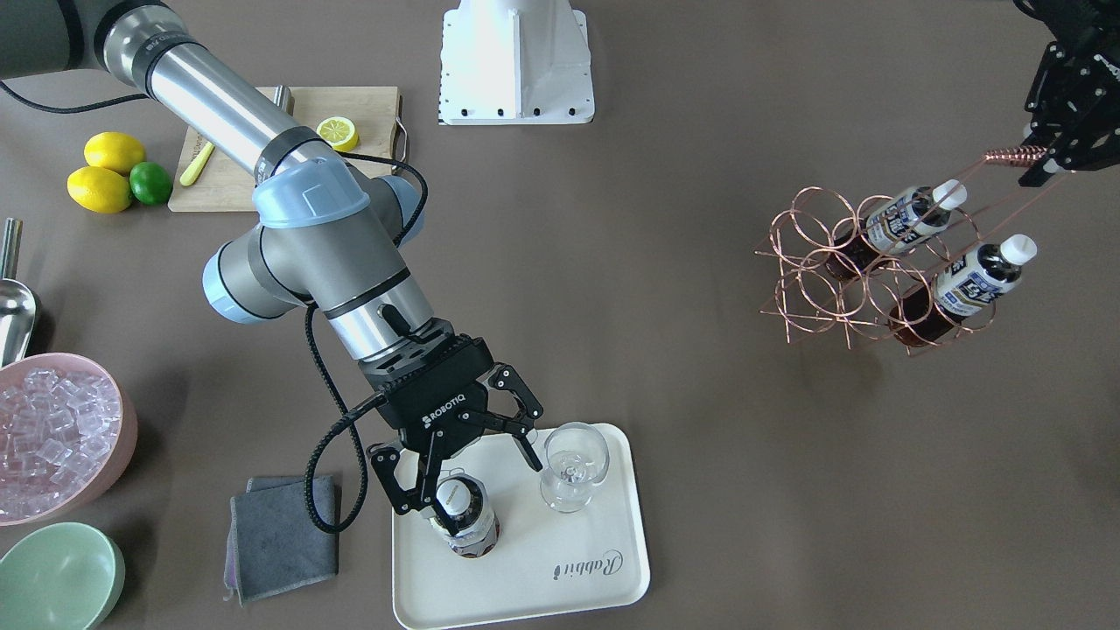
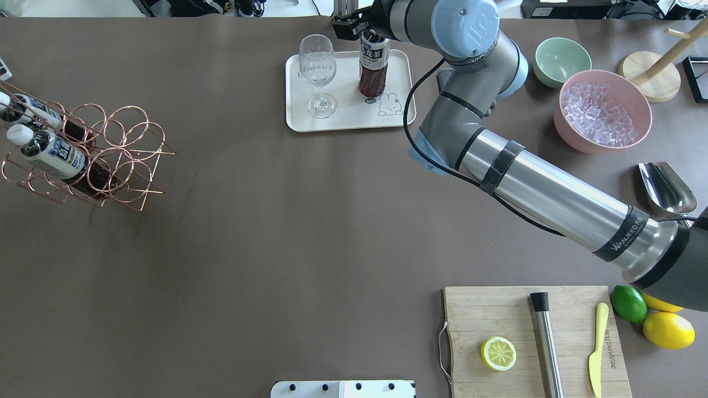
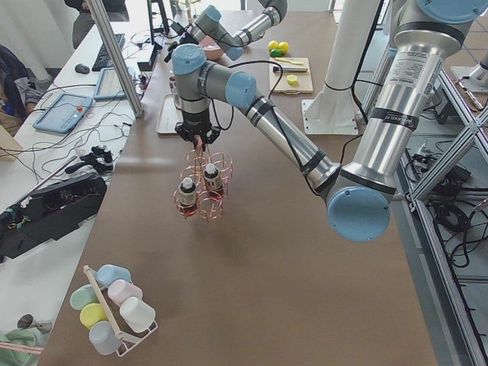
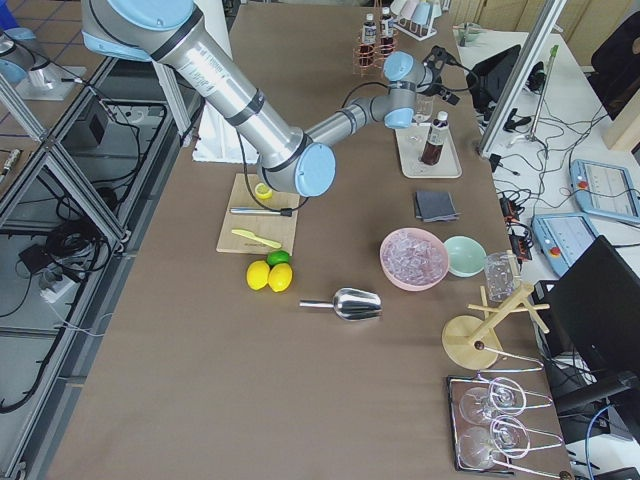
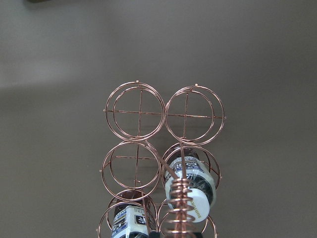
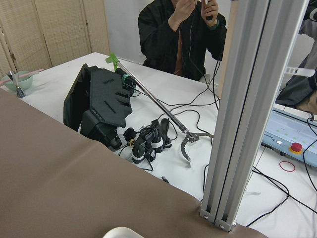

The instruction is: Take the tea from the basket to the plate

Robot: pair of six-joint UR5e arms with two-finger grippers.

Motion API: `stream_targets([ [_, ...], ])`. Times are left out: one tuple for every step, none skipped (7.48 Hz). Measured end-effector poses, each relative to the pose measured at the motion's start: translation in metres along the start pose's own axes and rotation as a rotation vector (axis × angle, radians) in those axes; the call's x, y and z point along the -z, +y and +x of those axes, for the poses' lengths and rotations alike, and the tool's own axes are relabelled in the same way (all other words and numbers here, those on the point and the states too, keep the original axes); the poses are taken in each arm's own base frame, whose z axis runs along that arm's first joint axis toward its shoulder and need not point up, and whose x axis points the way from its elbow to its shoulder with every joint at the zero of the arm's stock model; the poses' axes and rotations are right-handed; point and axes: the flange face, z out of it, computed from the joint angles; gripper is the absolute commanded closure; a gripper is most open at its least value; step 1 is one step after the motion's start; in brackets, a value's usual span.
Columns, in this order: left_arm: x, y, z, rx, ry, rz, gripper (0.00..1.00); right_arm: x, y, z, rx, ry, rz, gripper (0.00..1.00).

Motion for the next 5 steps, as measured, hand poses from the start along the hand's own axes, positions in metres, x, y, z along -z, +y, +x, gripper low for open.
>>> stream_targets([
  [-0.007, 0.023, -0.013, -0.002, 0.007, 0.007, 1.0, 0.018, -0.02, 0.004, -0.015, -0.007, -0.009, 0.0],
  [-0.014, 0.045, -0.024, -0.002, 0.008, 0.008, 1.0, 0.038, -0.033, 0.005, -0.03, -0.008, -0.018, 0.0],
  [-0.023, 0.068, -0.034, -0.004, 0.004, 0.005, 1.0, 0.062, -0.034, 0.007, -0.047, -0.011, -0.022, 0.0],
  [-0.032, 0.089, -0.043, -0.008, -0.003, 0.001, 1.0, 0.087, -0.026, 0.009, -0.059, -0.012, -0.03, 0.0],
  [-0.039, 0.106, -0.051, -0.006, -0.009, -0.004, 1.0, 0.114, -0.014, 0.011, -0.065, -0.012, -0.042, 0.0],
])
